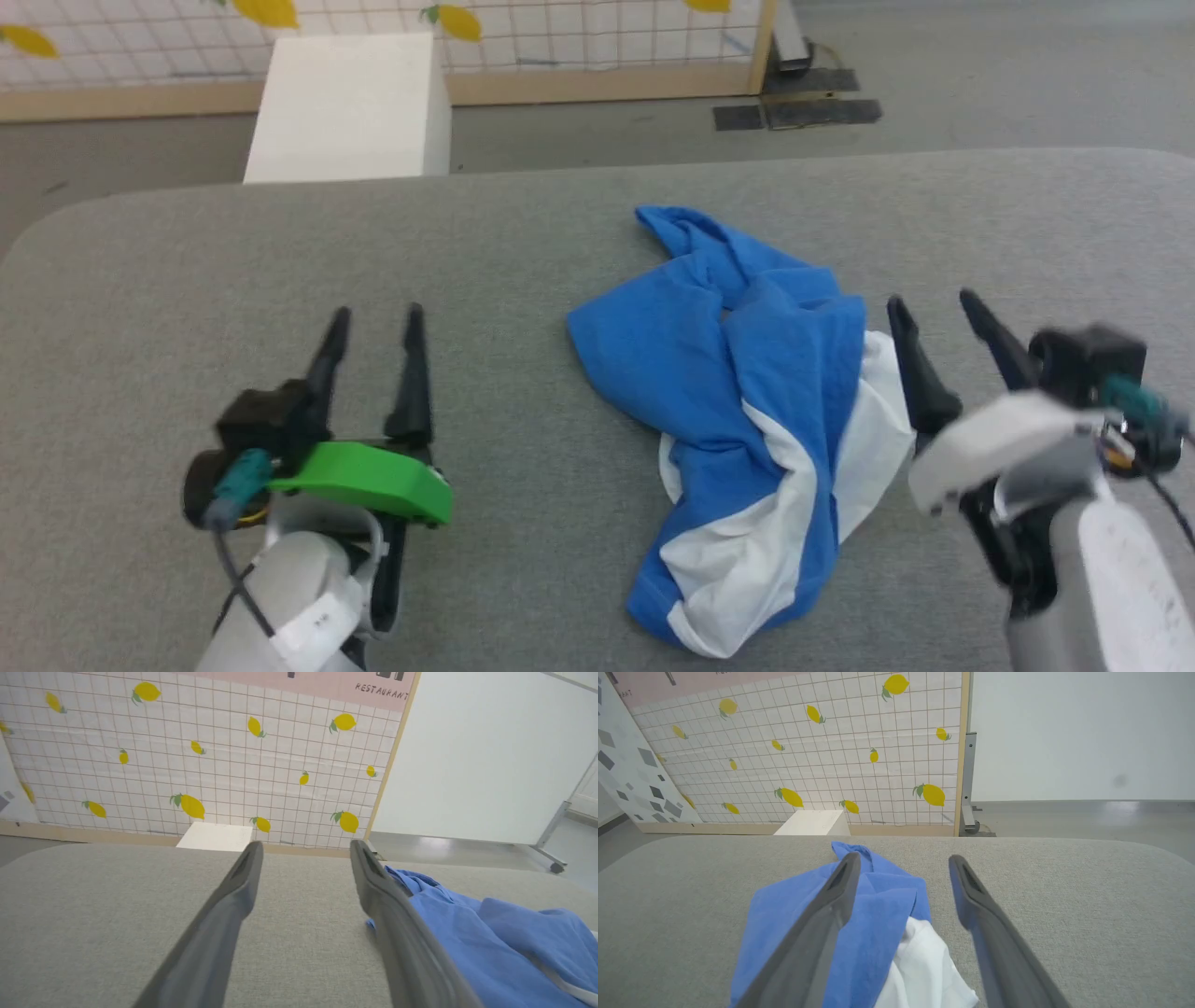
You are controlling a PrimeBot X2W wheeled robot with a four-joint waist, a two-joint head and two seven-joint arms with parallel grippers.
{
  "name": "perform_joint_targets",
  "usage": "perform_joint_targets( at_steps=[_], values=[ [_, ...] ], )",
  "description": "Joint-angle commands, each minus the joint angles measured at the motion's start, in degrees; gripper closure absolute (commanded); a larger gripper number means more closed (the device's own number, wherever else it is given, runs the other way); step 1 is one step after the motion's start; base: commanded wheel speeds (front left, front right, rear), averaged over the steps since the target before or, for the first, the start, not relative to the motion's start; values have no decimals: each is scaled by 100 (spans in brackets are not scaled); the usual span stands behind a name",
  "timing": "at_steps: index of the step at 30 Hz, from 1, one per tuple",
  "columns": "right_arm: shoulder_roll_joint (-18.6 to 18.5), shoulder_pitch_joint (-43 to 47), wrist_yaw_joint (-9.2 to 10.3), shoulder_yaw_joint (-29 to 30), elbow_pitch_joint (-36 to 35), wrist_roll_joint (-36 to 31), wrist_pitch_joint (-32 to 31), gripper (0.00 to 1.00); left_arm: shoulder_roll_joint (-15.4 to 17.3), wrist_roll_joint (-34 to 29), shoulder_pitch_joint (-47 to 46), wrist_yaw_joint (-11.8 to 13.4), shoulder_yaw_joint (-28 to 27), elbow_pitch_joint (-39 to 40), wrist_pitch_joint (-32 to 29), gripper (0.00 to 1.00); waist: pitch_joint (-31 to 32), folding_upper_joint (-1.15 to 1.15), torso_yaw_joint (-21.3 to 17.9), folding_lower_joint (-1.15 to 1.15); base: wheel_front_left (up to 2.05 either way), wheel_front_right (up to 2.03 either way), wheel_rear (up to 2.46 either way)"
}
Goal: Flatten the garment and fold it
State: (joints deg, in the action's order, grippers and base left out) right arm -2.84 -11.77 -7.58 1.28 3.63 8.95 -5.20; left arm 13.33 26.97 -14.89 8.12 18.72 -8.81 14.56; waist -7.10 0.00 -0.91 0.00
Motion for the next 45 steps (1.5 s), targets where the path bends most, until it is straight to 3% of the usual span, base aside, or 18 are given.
perform_joint_targets(
  at_steps=[1, 11, 19, 24, 25, 26, 27, 33, 34, 36, 40, 45],
  values=[
    [-4, -319, 9, 95, 101, -17, -307, 0, -56, -111, 127, -35, -214, 142, 40, 0, -273, 0, 295, 0, 0, 0, 0],
    [-9, -2070, 9, 1003, 1418, -630, -2858, 0, -732, -704, 317, -596, -1113, 431, 42, 0, -960, 0, 935, 0, 0, 0, 0],
    [-412, -2762, 9, 994, 2313, -1086, -4080, 0, -1003, -952, 85, -970, -1382, 346, 43, 0, -1427, 0, 1334, 0, 0, 0, 0],
    [-494, -2815, 9, 916, 2648, -904, -4725, 0, -1037, -1020, 70, -1078, -1423, 298, 43, 0, -1483, 0, 1405, 0, 0, 0, 0],
    [-511, -2792, 9, 886, 2696, -834, -4857, 26, -1040, -1024, 80, -1096, -1432, 270, 43, 0, -1468, 0, 1396, 0, 0, 0, 0],
    [-515, -2768, 9, 870, 2719, -762, -4941, 61, -1041, -1015, 94, -1098, -1432, 260, 43, 0, -1446, 0, 1380, 0, 0, 0, 0],
    [-517, -2733, 9, 834, 2711, -664, -4967, 100, -1042, -994, 124, -1088, -1424, 256, 43, 0, -1402, 0, 1350, 0, 0, 0, 0],
    [-608, -2296, 9, 829, 1936, -332, -3388, 100, -1044, -1042, 285, -1009, -1409, 197, 43, 0, -958, 0, 1175, 0, 0, 0, 0],
    [-569, -1855, 9, 1046, 1339, -224, -2743, 100, -1044, -1126, 446, -994, -1455, 186, 43, 0, -688, 0, 1029, 0, 0, 0, 0],
    [-538, -1455, 9, 1358, 777, -205, -2359, 100, -1044, -1192, 559, -1007, -1495, 169, 43, 0, -486, 0, 905, 0, 0, 0, 0],
    [-306, -645, 9, 2134, -359, -342, -2060, 100, -1045, -1267, 750, -1027, -1550, 187, 43, 0, -207, 0, 666, 0, 0, 0, 0],
    [-57, 348, 9, 3180, -1219, -559, -2338, 100, -1045, -1308, 887, -1045, -1578, 198, 43, 0, -48, 0, 412, 0, 0, 0, 0]
  ],
)
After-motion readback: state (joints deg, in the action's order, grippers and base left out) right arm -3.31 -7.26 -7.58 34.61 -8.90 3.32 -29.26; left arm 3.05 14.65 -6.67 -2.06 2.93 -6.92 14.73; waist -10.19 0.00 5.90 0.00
